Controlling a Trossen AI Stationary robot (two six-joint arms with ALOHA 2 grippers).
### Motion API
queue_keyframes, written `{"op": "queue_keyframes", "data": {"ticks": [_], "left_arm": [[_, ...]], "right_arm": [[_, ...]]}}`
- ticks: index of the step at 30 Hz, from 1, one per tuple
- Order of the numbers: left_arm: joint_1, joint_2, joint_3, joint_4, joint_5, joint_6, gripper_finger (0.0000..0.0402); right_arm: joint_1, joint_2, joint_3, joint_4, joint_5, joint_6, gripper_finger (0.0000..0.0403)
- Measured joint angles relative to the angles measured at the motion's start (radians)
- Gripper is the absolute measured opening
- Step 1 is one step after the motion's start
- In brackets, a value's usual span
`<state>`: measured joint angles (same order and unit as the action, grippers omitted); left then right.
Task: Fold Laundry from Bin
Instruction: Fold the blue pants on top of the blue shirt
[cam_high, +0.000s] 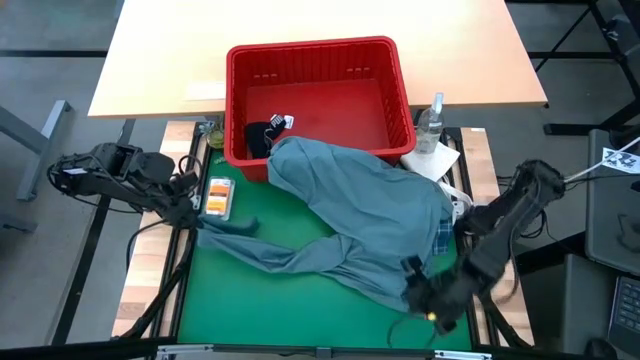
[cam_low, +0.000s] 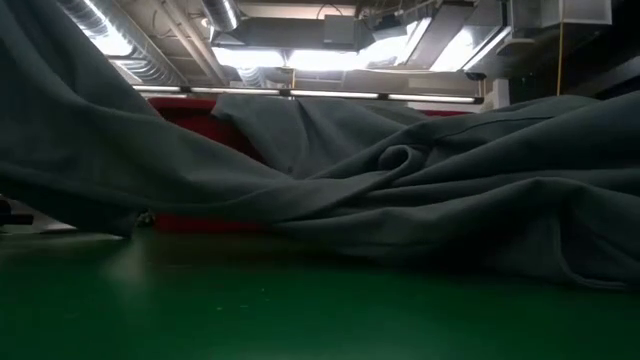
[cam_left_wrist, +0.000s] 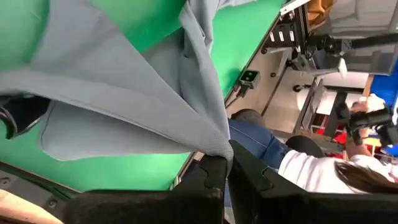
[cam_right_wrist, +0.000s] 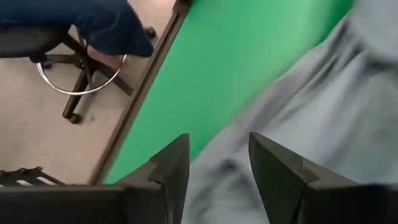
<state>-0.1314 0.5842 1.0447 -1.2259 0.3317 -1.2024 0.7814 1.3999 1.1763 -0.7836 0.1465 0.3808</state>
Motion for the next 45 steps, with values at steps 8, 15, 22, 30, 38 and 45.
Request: {"op": "queue_keyframes", "data": {"ticks": [8, 15, 22, 30, 38, 45], "left_arm": [[0.000, 0.000, 0.000, 0.000, -0.035, -0.007, 0.0000], [0.000, 0.000, 0.000, 0.003, -0.089, -0.119, 0.0000], [0.000, 0.000, 0.000, 0.003, -0.092, -0.159, 0.0000], [0.000, 0.001, 0.000, 0.004, -0.109, -0.132, 0.0011], [0.000, 0.055, 0.001, 0.004, -0.113, 0.102, 0.0065], [-0.002, 0.151, 0.001, 0.010, -0.158, 0.273, 0.0120]], "right_arm": [[0.159, 0.193, 0.000, 0.017, 0.043, 0.274, 0.0166], [0.148, 0.344, 0.000, -0.099, 0.024, 0.495, 0.0166], [0.148, 0.466, 0.000, -0.165, -0.348, 0.535, 0.0166], [0.156, 0.489, 0.001, -0.168, -0.575, 0.475, 0.0166], [0.156, 0.488, 0.001, -0.179, -0.638, 0.419, 0.0166], [0.156, 0.488, 0.000, -0.187, -0.639, 0.398, 0.0166]]}}
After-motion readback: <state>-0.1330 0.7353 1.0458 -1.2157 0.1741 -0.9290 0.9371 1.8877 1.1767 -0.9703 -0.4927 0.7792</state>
